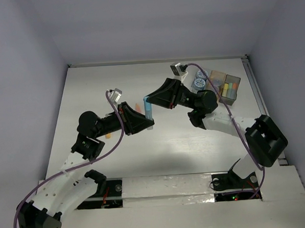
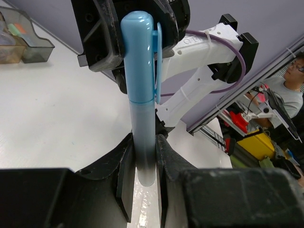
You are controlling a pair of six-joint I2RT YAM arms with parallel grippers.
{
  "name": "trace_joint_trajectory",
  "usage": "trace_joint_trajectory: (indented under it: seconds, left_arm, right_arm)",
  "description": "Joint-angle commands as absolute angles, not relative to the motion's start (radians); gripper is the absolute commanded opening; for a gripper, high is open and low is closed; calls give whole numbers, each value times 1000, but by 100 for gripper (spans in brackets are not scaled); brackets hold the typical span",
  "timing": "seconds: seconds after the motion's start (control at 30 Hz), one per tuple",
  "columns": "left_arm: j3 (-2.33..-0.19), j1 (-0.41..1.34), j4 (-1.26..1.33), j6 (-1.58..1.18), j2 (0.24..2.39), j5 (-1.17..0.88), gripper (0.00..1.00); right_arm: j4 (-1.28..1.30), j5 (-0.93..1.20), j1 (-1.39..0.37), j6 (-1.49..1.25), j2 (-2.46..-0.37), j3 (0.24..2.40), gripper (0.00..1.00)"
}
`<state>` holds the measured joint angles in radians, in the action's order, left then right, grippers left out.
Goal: Sort the stationery into containers
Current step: Close the pen cap on the pen.
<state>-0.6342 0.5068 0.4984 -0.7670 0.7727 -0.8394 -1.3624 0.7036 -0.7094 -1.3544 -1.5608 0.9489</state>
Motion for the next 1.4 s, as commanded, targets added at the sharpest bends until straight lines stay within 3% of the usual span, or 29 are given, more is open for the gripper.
trace_joint_trajectory:
  seconds: [0.0, 0.27, 0.9, 1.23, 1.37]
  left_arm:
    - [-776, 497, 687, -739, 736, -758, 0]
    - [-854, 497, 615, -689, 755, -747, 0]
    - [-1008, 468, 565, -643, 828, -729, 0]
    - [-1042, 459, 612, -692, 896, -770, 0]
    - [-1005, 459, 578, -687, 887, -772, 0]
  right_arm:
    - [-1309, 853, -736, -1208, -1525, 884, 0]
    - [-829, 764, -788, -898, -1411, 793, 0]
    - [-718, 611, -894, -804, -1333, 574, 0]
    - [-793, 627, -914, -865, -1374, 511, 0]
    - [-757, 527, -914, -845, -1319, 554, 0]
